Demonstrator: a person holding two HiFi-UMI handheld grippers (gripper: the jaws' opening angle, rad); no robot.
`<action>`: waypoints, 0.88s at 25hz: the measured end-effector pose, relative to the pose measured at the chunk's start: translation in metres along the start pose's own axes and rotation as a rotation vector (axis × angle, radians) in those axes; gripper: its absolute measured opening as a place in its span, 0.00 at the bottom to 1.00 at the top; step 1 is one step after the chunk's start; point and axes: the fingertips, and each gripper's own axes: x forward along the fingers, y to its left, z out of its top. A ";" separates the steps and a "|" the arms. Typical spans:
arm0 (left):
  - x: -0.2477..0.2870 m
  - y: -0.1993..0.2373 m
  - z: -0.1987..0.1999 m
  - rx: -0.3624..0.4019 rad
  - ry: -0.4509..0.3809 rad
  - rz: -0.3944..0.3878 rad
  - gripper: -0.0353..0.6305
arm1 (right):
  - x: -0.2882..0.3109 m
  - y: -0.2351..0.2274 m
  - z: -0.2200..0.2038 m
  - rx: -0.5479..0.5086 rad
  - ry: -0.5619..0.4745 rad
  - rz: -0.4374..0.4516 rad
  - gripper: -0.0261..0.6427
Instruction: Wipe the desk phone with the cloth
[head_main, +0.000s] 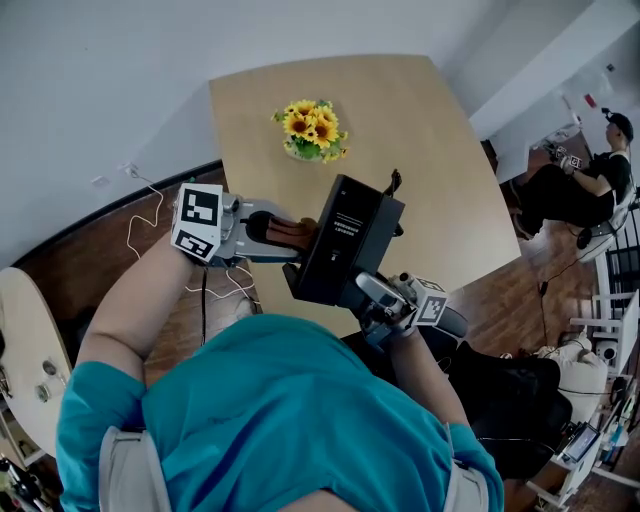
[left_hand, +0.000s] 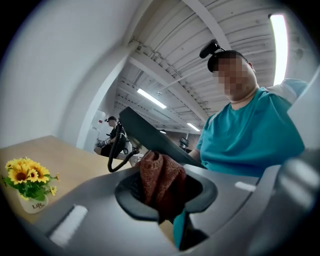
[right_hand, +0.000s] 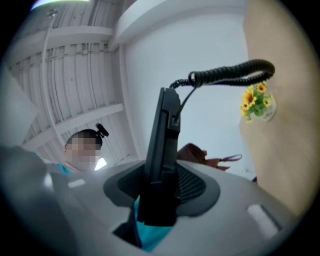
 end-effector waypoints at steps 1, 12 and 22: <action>0.002 -0.006 -0.003 0.006 0.020 -0.024 0.18 | -0.001 0.000 0.003 0.003 -0.013 0.005 0.30; -0.062 0.014 -0.017 -0.125 -0.101 0.225 0.18 | -0.024 -0.050 0.016 -0.001 -0.006 -0.160 0.30; -0.116 -0.033 -0.067 -0.332 -0.271 0.424 0.18 | -0.083 -0.196 -0.003 0.152 0.059 -0.531 0.30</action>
